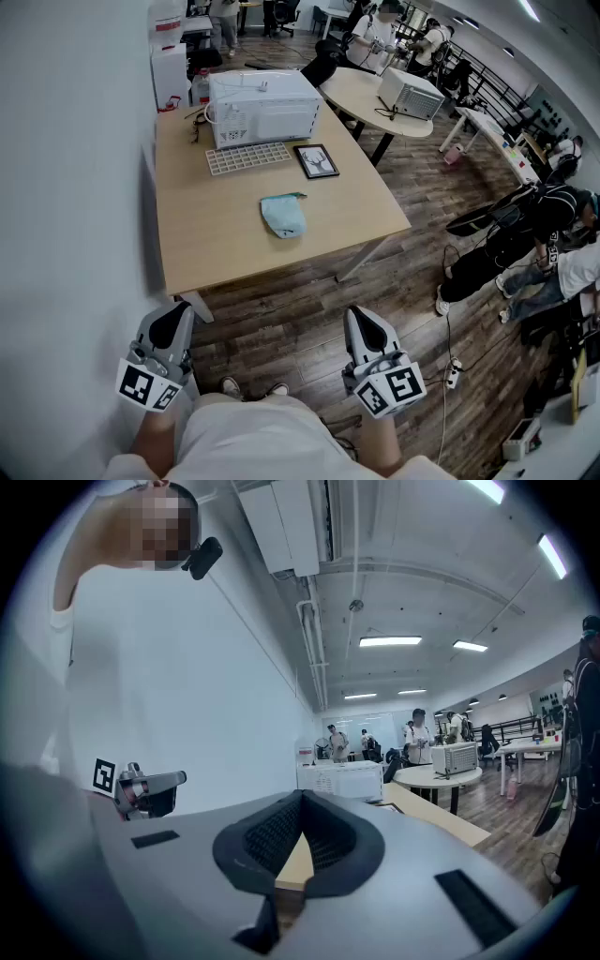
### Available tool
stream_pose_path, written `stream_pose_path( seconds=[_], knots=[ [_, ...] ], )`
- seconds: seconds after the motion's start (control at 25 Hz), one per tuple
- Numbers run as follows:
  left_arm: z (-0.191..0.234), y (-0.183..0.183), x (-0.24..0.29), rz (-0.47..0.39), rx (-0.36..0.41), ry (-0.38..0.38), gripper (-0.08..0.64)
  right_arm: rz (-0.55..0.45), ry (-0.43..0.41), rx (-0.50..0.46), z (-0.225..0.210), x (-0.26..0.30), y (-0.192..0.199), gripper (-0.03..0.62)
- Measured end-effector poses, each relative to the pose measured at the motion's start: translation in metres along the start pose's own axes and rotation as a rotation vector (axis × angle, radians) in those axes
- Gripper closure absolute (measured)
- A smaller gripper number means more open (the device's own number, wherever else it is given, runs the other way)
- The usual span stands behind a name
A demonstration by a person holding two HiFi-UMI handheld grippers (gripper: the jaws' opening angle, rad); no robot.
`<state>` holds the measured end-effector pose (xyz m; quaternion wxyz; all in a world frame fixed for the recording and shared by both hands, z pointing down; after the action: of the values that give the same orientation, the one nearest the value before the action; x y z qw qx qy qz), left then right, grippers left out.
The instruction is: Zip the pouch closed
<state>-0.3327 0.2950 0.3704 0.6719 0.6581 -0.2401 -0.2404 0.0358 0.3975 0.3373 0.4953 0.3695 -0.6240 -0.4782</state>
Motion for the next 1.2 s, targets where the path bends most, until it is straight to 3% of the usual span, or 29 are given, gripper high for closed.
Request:
stream_pose_path(
  seconds=[0.56, 0.68, 0.72, 0.76, 0.92, 0.96, 1.04, 1.12, 1.2],
  knots=[
    [-0.01, 0.003, 0.002, 0.01, 0.0, -0.011, 0.545, 0.04, -0.012, -0.018, -0.006, -0.01, 0.01, 0.591],
    [-0.007, 0.004, 0.002, 0.011, 0.007, -0.025, 0.545, 0.053, 0.004, 0.015, -0.016, -0.01, 0.013, 0.591],
    [-0.005, 0.004, 0.001, 0.009, 0.006, -0.032, 0.534, 0.042, -0.007, 0.042, -0.021, -0.012, 0.013, 0.562],
    [-0.003, 0.003, -0.001, 0.007, 0.004, -0.043, 0.514, 0.031, -0.016, 0.063, -0.026, -0.015, 0.013, 0.421],
    [0.004, 0.003, -0.007, -0.002, 0.0, -0.101, 0.381, -0.007, 0.042, 0.084, -0.049, -0.03, 0.01, 0.322],
    [0.005, 0.003, -0.008, -0.005, 0.0, -0.123, 0.321, -0.022, 0.068, 0.098, -0.056, -0.034, 0.009, 0.272],
    [0.009, 0.005, -0.008, -0.001, 0.004, -0.174, 0.134, -0.049, 0.116, 0.124, -0.069, -0.043, 0.009, 0.177],
    [0.011, 0.006, -0.007, 0.015, 0.006, -0.212, 0.093, -0.054, 0.147, 0.132, -0.079, -0.05, 0.01, 0.116],
    [0.011, 0.007, -0.006, 0.032, 0.004, -0.226, 0.07, -0.041, 0.153, 0.137, -0.086, -0.054, 0.012, 0.1]
  ],
)
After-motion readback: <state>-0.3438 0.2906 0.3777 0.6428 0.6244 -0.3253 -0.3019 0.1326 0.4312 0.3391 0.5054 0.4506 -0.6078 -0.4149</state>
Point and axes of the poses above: the fingertips, and each gripper's own axes: x forward along the fingers, z to its left, y out of its underside, the point moved 10 cm from there along -x, backward along the fingers, and after that the axes turned 12 degrees about z, right-handed, at the moved point
